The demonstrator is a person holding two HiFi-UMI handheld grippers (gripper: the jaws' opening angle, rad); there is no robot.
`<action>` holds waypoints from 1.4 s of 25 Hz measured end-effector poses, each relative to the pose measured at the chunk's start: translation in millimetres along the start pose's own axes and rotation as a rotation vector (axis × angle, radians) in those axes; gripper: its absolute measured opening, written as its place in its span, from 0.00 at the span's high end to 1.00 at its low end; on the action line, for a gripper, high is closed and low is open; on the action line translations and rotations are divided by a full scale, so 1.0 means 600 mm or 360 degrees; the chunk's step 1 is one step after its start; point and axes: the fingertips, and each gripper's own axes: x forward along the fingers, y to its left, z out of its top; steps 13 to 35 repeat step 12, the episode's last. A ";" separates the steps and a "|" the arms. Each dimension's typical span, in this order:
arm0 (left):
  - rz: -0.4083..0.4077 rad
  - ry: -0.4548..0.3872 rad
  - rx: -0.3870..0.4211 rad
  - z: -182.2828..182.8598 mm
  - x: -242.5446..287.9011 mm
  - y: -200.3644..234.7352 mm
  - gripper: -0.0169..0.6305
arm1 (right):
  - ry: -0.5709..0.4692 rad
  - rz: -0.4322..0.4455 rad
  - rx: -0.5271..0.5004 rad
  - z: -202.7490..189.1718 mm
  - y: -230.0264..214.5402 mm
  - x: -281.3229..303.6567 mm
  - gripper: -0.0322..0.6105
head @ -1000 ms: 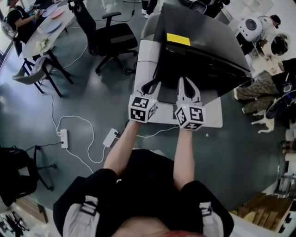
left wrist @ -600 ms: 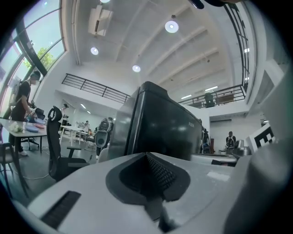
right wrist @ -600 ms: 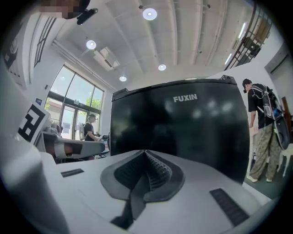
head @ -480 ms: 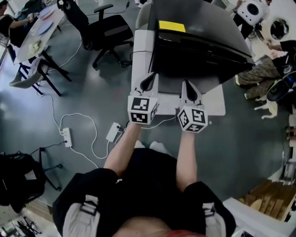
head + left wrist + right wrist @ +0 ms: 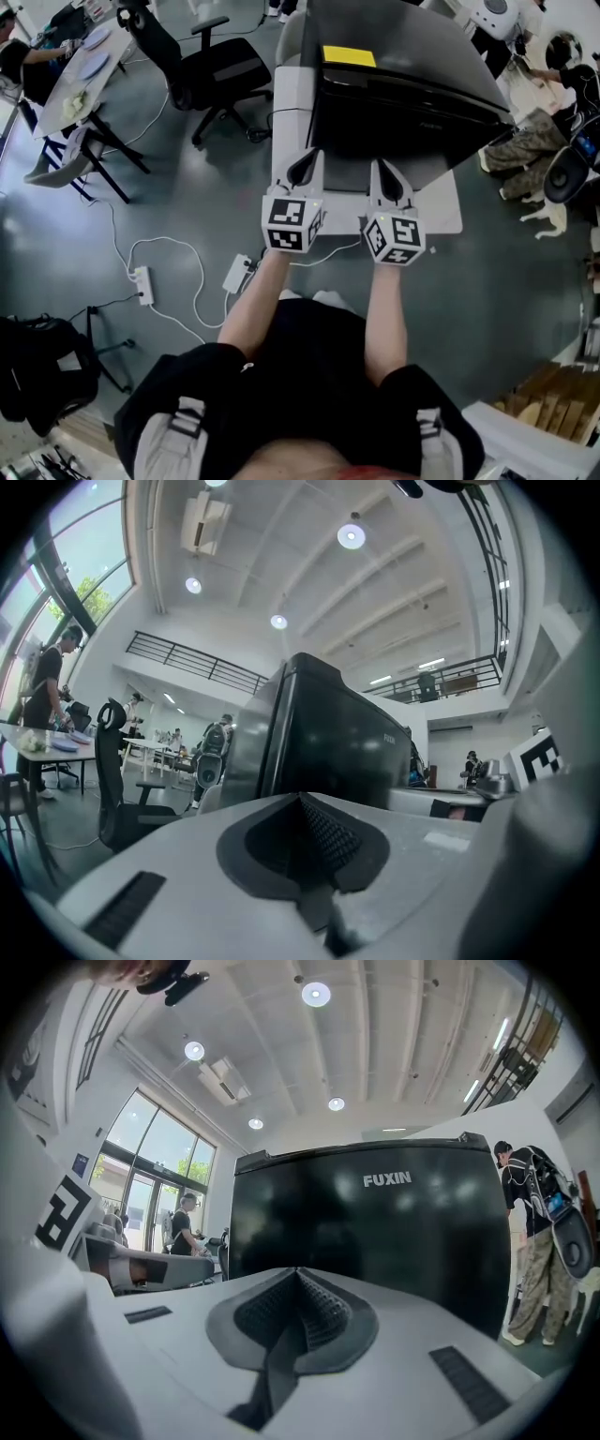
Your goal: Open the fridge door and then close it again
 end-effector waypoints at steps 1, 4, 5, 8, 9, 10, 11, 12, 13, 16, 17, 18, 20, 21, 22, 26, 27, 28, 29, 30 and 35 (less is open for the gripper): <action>-0.0002 0.0001 0.0002 0.000 -0.001 0.000 0.97 | 0.0005 0.0004 0.0000 0.001 0.003 0.001 0.96; -0.0008 0.0006 0.0003 -0.002 0.000 0.003 0.97 | -0.0002 0.0018 0.0000 0.004 0.013 0.004 0.96; -0.0005 0.0004 0.0006 0.000 0.000 0.005 0.97 | -0.0008 0.0020 -0.0004 0.005 0.015 0.005 0.96; 0.0001 0.0003 0.0018 0.003 -0.002 0.009 0.97 | -0.0021 0.0019 -0.0014 0.006 0.015 0.006 0.96; 0.0000 0.0001 0.0021 0.004 -0.002 0.009 0.97 | -0.0022 0.0016 -0.0014 0.006 0.014 0.006 0.96; -0.0001 -0.0001 0.0024 0.005 -0.003 0.009 0.97 | -0.0021 0.0013 -0.0013 0.007 0.014 0.007 0.96; -0.0002 -0.0002 0.0029 0.007 -0.003 0.009 0.97 | -0.0021 0.0011 -0.0014 0.007 0.014 0.008 0.96; -0.0003 -0.0004 0.0033 0.008 -0.003 0.009 0.97 | -0.0020 0.0010 -0.0014 0.007 0.014 0.009 0.96; -0.0003 -0.0004 0.0033 0.008 -0.003 0.009 0.97 | -0.0020 0.0010 -0.0014 0.007 0.014 0.009 0.96; -0.0003 -0.0004 0.0033 0.008 -0.003 0.009 0.97 | -0.0020 0.0010 -0.0014 0.007 0.014 0.009 0.96; -0.0003 -0.0004 0.0033 0.008 -0.003 0.009 0.97 | -0.0020 0.0010 -0.0014 0.007 0.014 0.009 0.96; -0.0003 -0.0004 0.0033 0.008 -0.003 0.009 0.97 | -0.0020 0.0010 -0.0014 0.007 0.014 0.009 0.96; -0.0003 -0.0004 0.0033 0.008 -0.003 0.009 0.97 | -0.0020 0.0010 -0.0014 0.007 0.014 0.009 0.96; -0.0003 -0.0004 0.0033 0.008 -0.003 0.009 0.97 | -0.0020 0.0010 -0.0014 0.007 0.014 0.009 0.96; -0.0003 -0.0004 0.0033 0.008 -0.003 0.009 0.97 | -0.0020 0.0010 -0.0014 0.007 0.014 0.009 0.96; -0.0003 -0.0004 0.0033 0.008 -0.003 0.009 0.97 | -0.0020 0.0010 -0.0014 0.007 0.014 0.009 0.96; -0.0003 -0.0004 0.0033 0.008 -0.003 0.009 0.97 | -0.0020 0.0010 -0.0014 0.007 0.014 0.009 0.96; -0.0003 -0.0004 0.0033 0.008 -0.003 0.009 0.97 | -0.0020 0.0010 -0.0014 0.007 0.014 0.009 0.96; -0.0003 -0.0004 0.0033 0.008 -0.003 0.009 0.97 | -0.0020 0.0010 -0.0014 0.007 0.014 0.009 0.96; -0.0003 -0.0004 0.0033 0.008 -0.003 0.009 0.97 | -0.0020 0.0010 -0.0014 0.007 0.014 0.009 0.96; -0.0003 -0.0004 0.0033 0.008 -0.003 0.009 0.97 | -0.0020 0.0010 -0.0014 0.007 0.014 0.009 0.96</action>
